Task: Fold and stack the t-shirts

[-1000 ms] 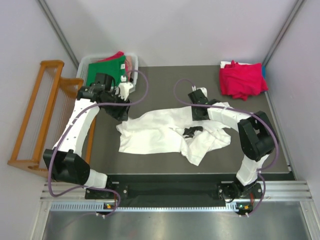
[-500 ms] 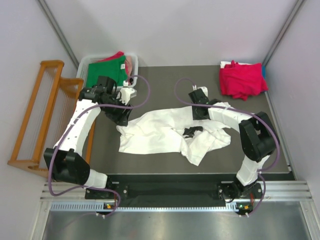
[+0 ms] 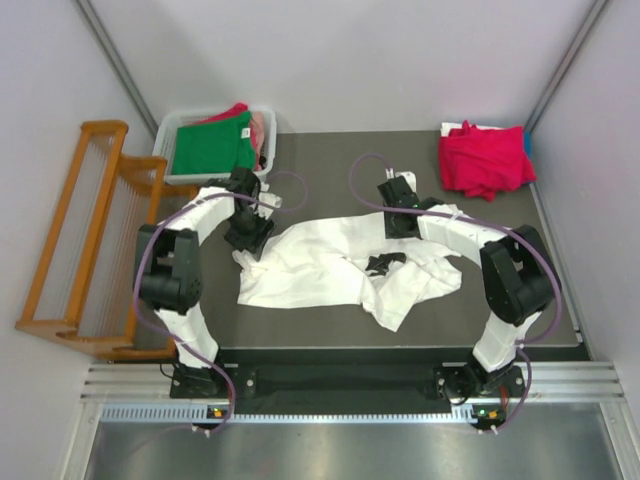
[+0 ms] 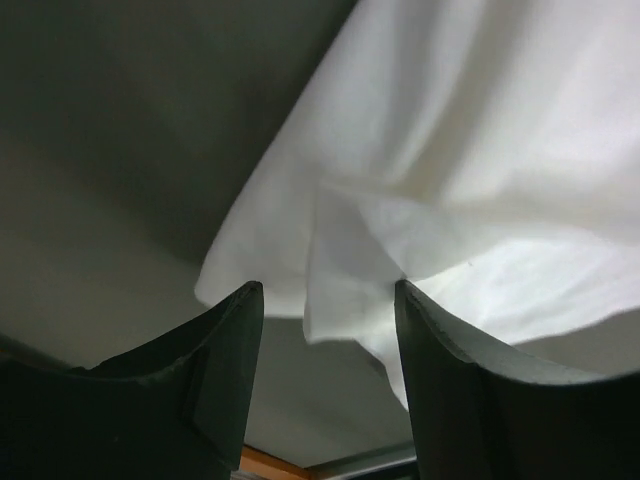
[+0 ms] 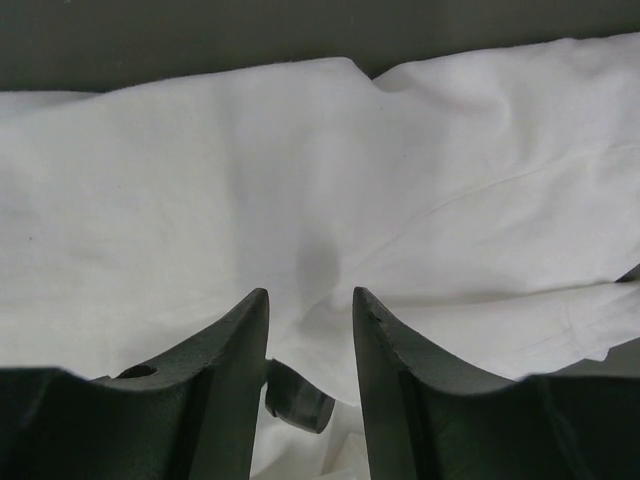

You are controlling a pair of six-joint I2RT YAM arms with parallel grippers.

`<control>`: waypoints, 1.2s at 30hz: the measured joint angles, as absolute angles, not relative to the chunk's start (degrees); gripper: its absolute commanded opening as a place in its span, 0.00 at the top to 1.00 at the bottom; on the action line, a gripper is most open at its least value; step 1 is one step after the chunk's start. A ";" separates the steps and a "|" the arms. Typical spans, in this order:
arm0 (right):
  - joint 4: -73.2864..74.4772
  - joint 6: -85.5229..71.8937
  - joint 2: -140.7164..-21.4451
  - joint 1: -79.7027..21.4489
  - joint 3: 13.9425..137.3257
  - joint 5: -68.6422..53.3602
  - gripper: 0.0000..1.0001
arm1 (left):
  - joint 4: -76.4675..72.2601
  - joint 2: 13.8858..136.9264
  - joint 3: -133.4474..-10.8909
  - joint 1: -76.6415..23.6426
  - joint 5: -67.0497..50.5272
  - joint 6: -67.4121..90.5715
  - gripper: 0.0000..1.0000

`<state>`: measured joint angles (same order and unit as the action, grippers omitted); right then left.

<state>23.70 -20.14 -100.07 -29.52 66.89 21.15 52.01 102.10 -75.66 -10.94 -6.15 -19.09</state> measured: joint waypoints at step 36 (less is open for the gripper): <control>23.53 -20.08 -98.76 -29.91 66.87 21.15 0.61 | 51.37 109.43 -84.64 -13.34 -8.54 -17.12 0.54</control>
